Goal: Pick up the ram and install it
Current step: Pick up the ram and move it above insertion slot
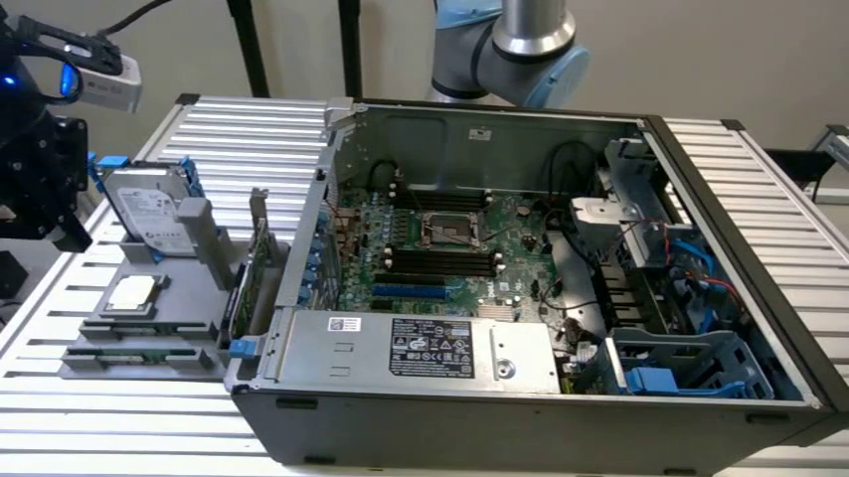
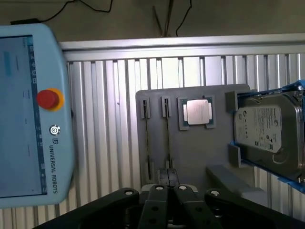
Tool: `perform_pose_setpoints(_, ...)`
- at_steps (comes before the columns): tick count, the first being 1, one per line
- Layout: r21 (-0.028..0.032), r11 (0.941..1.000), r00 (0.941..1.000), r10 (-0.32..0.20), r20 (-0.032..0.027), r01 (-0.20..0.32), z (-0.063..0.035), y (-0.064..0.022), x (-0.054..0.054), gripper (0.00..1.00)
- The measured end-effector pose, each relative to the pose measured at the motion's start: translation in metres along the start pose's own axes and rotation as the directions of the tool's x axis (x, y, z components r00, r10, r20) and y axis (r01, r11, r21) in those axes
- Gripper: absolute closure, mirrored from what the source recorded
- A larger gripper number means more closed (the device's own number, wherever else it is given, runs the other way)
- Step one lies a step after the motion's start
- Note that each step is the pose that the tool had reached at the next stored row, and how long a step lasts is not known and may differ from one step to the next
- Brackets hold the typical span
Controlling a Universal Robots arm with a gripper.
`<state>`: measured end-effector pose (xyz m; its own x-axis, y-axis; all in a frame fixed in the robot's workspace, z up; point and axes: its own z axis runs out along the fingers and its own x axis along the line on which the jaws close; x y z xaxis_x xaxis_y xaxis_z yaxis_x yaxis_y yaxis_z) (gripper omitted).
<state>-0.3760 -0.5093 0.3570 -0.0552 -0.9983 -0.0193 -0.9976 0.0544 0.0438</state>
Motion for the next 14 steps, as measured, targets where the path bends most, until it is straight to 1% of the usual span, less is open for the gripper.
perform_pose_setpoints(1, 0.0002, 1.0000, 1.0000, -0.001, 0.0002, 0.001, 0.0012, -0.0007, 0.000, 0.88)
perform_pose_setpoints(4, 0.0000, 1.0000, 1.0000, -0.001, 0.0000, 0.001, 0.0044, -0.0011, 0.000, 0.70)
perform_pose_setpoints(6, -0.0001, 1.0000, 1.0000, -0.002, -0.0002, 0.002, 0.0076, -0.0013, 0.001, 0.70)
perform_pose_setpoints(7, 0.0000, 1.0000, 1.0000, -0.002, -0.0001, 0.002, 0.0095, -0.0014, 0.001, 0.64)
perform_pose_setpoints(10, 0.0001, 1.0000, 1.0000, -0.002, -0.0001, 0.002, 0.0149, -0.0016, 0.001, 0.64)
perform_pose_setpoints(14, 0.0000, 1.0000, 1.0000, -0.002, -0.0016, 0.002, 0.0221, -0.0020, 0.001, 0.64)
